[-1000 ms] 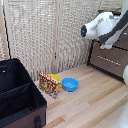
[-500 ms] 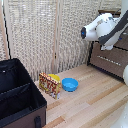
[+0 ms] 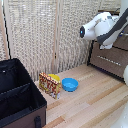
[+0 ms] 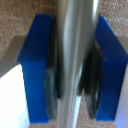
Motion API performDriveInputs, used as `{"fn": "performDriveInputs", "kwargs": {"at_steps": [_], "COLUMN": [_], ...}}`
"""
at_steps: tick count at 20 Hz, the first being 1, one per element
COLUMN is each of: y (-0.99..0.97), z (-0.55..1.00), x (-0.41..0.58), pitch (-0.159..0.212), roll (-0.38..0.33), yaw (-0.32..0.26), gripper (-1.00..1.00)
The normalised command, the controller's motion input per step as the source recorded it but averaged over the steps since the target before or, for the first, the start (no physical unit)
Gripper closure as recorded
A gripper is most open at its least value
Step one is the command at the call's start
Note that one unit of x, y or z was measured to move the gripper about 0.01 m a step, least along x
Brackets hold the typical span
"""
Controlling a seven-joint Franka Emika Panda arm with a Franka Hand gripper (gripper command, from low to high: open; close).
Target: With caution, bring your gripper towards the upper drawer's hold. Grasp the drawer hold tightly with your gripper tool. Pull the drawer in your direction to reveal the contents of the top drawer.
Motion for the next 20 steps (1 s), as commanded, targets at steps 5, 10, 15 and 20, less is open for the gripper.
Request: {"fn": "performDriveInputs", "kwargs": {"at_steps": [5,10,15,20], "y": [0.95,0.96,0.92,0.16], "z": [-0.14,-0.21,-0.23,0.01], "x": [0.063,0.145,0.165,0.224], "pitch": [0.000,0.000,0.004,0.030], "roll": [-0.036,-0.031,-0.036,-0.051], "yaw": [-0.047,-0.044,-0.028,0.000], "gripper": [1.00,1.00,1.00,-1.00]}}
